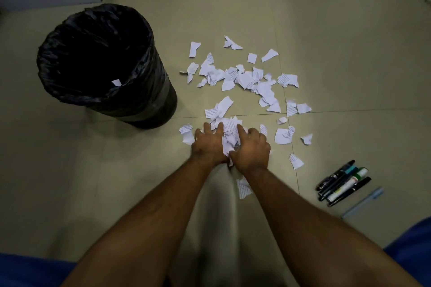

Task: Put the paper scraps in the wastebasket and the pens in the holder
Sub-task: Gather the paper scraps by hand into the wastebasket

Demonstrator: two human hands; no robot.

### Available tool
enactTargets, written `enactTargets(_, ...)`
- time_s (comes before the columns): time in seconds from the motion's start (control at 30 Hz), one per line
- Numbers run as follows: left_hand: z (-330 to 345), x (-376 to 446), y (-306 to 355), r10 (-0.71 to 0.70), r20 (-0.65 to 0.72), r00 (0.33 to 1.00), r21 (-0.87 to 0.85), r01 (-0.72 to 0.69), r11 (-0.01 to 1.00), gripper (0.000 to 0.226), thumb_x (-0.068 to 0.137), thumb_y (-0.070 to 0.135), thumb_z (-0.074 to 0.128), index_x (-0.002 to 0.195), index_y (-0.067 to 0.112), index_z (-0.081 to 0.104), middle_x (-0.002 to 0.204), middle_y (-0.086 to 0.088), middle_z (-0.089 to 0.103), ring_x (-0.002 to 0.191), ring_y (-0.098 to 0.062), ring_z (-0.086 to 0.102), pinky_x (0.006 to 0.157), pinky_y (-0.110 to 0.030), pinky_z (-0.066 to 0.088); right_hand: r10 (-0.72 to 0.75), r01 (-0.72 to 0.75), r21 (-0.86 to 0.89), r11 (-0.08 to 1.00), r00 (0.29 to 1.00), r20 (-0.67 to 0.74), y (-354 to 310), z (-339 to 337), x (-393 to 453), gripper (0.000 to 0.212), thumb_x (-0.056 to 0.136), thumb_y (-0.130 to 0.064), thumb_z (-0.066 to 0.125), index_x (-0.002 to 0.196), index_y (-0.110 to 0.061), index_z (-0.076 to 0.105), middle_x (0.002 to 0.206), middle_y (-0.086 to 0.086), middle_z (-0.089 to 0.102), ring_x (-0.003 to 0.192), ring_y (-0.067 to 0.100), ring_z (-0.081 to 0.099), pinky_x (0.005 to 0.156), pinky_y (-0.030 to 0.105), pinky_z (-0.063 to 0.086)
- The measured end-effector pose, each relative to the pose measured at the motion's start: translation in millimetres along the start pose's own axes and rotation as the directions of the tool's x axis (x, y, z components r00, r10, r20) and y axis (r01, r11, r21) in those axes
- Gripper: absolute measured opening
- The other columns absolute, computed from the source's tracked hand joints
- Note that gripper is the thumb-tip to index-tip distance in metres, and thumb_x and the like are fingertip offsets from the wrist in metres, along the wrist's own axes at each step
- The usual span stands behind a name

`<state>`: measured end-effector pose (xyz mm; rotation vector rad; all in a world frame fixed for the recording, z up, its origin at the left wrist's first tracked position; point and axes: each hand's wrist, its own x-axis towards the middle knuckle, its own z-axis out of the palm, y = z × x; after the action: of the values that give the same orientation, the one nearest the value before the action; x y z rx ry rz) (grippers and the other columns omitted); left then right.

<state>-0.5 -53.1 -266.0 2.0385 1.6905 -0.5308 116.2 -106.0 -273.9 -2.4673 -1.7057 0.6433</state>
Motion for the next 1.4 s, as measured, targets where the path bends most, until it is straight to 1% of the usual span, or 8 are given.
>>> enactTargets(0.23, -1.8, -14.6, 11.7, 0.005, -0.081, 0.997, 0.027, -0.003, 1.0, 0.045, 0.095, 0.042, 0.055, 0.134, 0.02, 0.049, 0.134, -0.013, 0.051, 0.117, -0.029, 0.054, 0.094, -0.035, 0.047, -0.068, 0.069, -0.013, 0.998, 0.994, 0.08, -17.3, -0.1, 9.7, 0.038, 0.094, -0.033, 0.053, 0.132, -0.028, 0.056, 0.122, 0.011, 0.053, 0.111, 0.031, 0.051, 0.076, 0.034, 0.045)
enactTargets(0.47, -7.8, -14.0, -7.6, -0.097, -0.022, 0.995, -0.177, 0.091, 0.98, 0.048, 0.073, 0.019, 0.082, 0.115, 0.009, 0.064, 0.12, -0.01, 0.065, 0.106, -0.027, 0.064, 0.092, -0.03, 0.048, 0.003, -0.006, 0.237, 0.972, 1.0, 0.013, -16.0, 5.2, 12.6, 0.029, 0.098, -0.03, 0.053, 0.113, -0.015, 0.072, 0.107, 0.016, 0.066, 0.097, 0.036, 0.065, 0.079, 0.032, 0.049)
enactTargets(0.63, -18.2, -23.7, -15.5, -0.296, -0.14, 0.945, -0.598, 0.157, 0.786, 0.017, 0.085, 0.003, 0.061, 0.099, 0.004, 0.071, 0.098, -0.014, 0.072, 0.08, -0.026, 0.065, 0.068, -0.029, 0.052, 0.246, -0.196, 0.614, 0.764, 0.969, 0.002, -19.7, -3.2, 11.1, 0.023, 0.092, -0.024, 0.064, 0.105, -0.01, 0.075, 0.106, 0.012, 0.075, 0.097, 0.032, 0.067, 0.077, 0.023, 0.041)
enactTargets(0.83, -65.8, -37.1, -3.3, -0.322, -0.355, 0.878, -0.74, -0.053, 0.671, 0.018, 0.086, 0.009, 0.056, 0.084, 0.012, 0.074, 0.084, -0.009, 0.073, 0.076, -0.024, 0.064, 0.067, -0.028, 0.049, 0.35, -0.183, 0.817, 0.546, 0.937, -0.024, -47.8, -50.4, 7.6, 0.015, 0.088, -0.02, 0.069, 0.094, -0.008, 0.075, 0.085, 0.003, 0.071, 0.08, 0.022, 0.062, 0.072, 0.023, 0.046)
enactTargets(1.0, -138.1, -55.5, -4.8, -0.295, -0.52, 0.802, -0.724, -0.23, 0.65, 0.017, 0.083, 0.007, 0.057, 0.076, 0.011, 0.071, 0.073, -0.004, 0.07, 0.069, -0.021, 0.063, 0.063, -0.028, 0.047, 0.287, -0.017, 0.902, 0.432, 0.95, -0.119, -89.2, -116.0, 1.3, 0.006, 0.087, -0.016, 0.072, 0.081, -0.018, 0.07, 0.07, -0.015, 0.062, 0.069, 0.005, 0.058, 0.057, 0.0, 0.038)
enactTargets(1.17, -224.6, -70.1, -26.8, -0.325, -0.669, 0.668, -0.679, -0.373, 0.632, 0.015, 0.083, 0.008, 0.06, 0.075, 0.01, 0.073, 0.07, -0.002, 0.07, 0.065, -0.014, 0.061, 0.061, -0.026, 0.044, 0.214, 0.133, 0.944, 0.3, 0.955, -0.203, -154.2, -177.0, 11.3, 0.014, 0.084, -0.017, 0.076, 0.075, -0.022, 0.066, 0.07, -0.014, 0.065, 0.067, 0.002, 0.061, 0.065, 0.013, 0.049)
enactTargets(1.3, -273.9, -82.6, -70.2, -0.412, -0.695, 0.589, -0.68, -0.351, 0.644, 0.021, 0.089, 0.023, 0.063, 0.073, 0.012, 0.07, 0.064, 0.003, 0.066, 0.058, -0.008, 0.058, 0.057, -0.022, 0.044, 0.08, 0.2, 0.922, 0.332, 0.968, -0.238, -217.3, -200.8, 22.0, 0.014, 0.083, -0.024, 0.075, 0.07, -0.021, 0.068, 0.065, -0.007, 0.066, 0.064, 0.011, 0.06, 0.062, 0.025, 0.049)
enactTargets(1.4, -285.3, -75.4, -109.3, -0.433, -0.672, 0.6, -0.671, -0.248, 0.698, 0.017, 0.089, 0.022, 0.061, 0.074, 0.015, 0.067, 0.067, 0.001, 0.065, 0.062, -0.015, 0.059, 0.059, -0.024, 0.044, -0.065, 0.215, 0.851, 0.48, 0.975, -0.21, -258.4, -197.3, 28.1, 0.019, 0.084, -0.03, 0.071, 0.074, -0.015, 0.072, 0.067, -0.001, 0.069, 0.064, 0.015, 0.062, 0.059, 0.025, 0.047)
